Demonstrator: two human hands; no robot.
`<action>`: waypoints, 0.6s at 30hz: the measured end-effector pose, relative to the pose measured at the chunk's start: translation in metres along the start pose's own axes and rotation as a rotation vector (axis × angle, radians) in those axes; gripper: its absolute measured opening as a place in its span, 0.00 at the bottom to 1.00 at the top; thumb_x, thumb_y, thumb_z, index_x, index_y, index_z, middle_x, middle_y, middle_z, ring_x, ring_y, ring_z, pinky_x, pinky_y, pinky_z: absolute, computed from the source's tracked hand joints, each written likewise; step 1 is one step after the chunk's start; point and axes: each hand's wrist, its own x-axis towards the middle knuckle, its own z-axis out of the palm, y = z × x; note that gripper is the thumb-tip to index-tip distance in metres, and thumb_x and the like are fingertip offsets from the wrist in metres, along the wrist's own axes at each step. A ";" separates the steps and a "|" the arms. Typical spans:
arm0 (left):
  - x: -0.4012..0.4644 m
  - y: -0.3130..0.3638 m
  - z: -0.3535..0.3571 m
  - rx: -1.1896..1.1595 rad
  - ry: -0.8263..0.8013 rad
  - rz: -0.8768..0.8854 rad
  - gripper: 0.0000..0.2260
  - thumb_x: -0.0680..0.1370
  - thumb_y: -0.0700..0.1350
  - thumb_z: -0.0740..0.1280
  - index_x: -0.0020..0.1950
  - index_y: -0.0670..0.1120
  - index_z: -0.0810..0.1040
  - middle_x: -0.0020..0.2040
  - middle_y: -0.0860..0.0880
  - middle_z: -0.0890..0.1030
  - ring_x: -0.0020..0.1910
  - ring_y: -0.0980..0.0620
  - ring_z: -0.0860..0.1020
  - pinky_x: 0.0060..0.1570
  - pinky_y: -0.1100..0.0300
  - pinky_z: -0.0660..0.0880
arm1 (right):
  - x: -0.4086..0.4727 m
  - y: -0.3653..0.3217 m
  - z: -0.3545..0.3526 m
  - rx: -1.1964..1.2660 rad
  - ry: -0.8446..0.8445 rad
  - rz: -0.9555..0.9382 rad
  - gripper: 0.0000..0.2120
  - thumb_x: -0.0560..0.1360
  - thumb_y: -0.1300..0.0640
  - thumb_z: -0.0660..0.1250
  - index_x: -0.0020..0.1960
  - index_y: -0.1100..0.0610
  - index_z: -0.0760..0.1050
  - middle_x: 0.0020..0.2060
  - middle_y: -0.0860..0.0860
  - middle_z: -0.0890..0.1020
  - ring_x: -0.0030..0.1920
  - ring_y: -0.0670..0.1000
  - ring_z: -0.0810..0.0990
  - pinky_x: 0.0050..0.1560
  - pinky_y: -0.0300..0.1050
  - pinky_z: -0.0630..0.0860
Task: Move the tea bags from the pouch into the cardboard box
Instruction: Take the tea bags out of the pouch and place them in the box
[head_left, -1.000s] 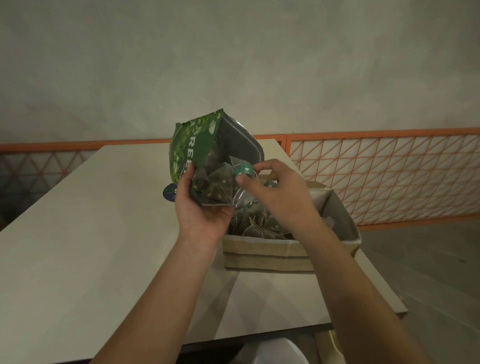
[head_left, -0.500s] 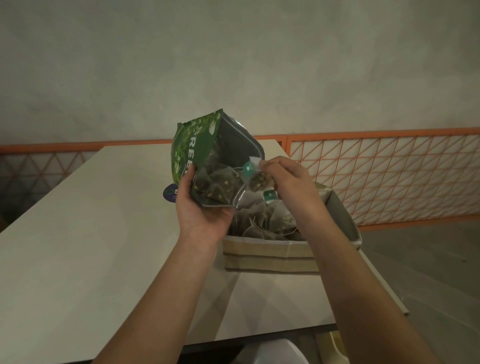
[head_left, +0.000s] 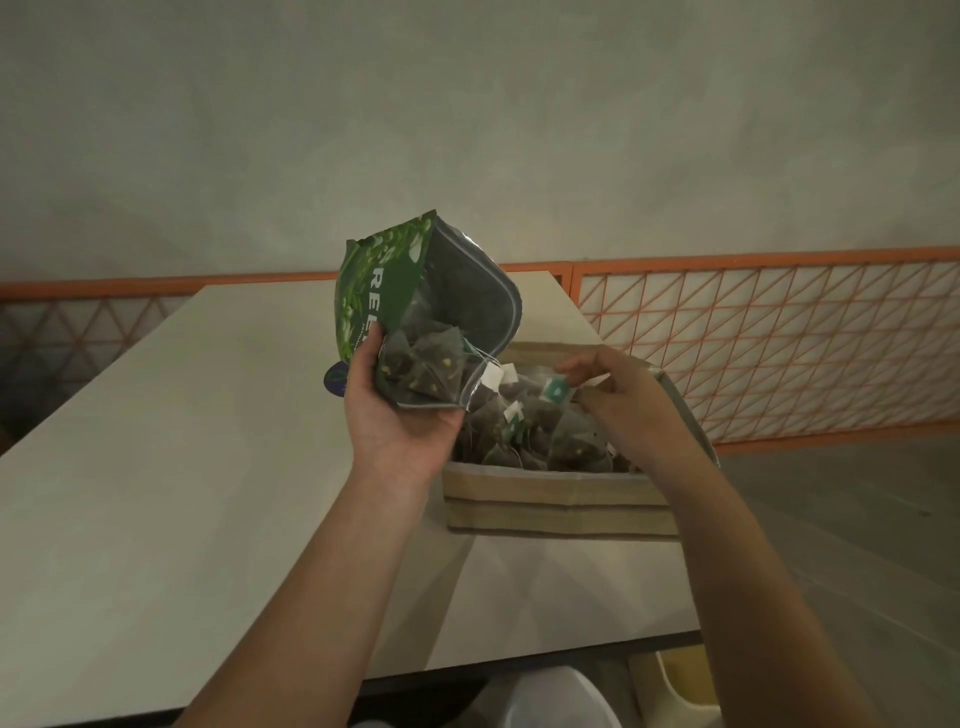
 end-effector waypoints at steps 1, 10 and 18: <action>0.000 0.000 0.000 0.002 -0.003 0.002 0.22 0.80 0.56 0.65 0.71 0.46 0.78 0.70 0.41 0.78 0.71 0.40 0.75 0.69 0.47 0.73 | 0.000 0.004 -0.003 -0.041 -0.012 -0.015 0.15 0.77 0.71 0.62 0.51 0.53 0.79 0.46 0.49 0.78 0.36 0.44 0.73 0.31 0.28 0.70; -0.002 -0.003 0.002 0.007 0.004 0.001 0.22 0.80 0.56 0.66 0.69 0.45 0.79 0.69 0.40 0.78 0.70 0.40 0.76 0.65 0.47 0.76 | -0.008 0.017 -0.011 -0.079 0.030 -0.108 0.15 0.77 0.67 0.64 0.53 0.49 0.80 0.49 0.45 0.80 0.41 0.38 0.77 0.43 0.31 0.75; -0.004 -0.002 0.003 0.040 0.009 0.006 0.23 0.80 0.57 0.65 0.70 0.46 0.78 0.70 0.40 0.78 0.71 0.40 0.75 0.66 0.46 0.75 | -0.010 -0.002 0.012 -0.482 -0.010 -0.209 0.12 0.75 0.50 0.67 0.58 0.42 0.80 0.57 0.40 0.78 0.63 0.49 0.66 0.57 0.41 0.51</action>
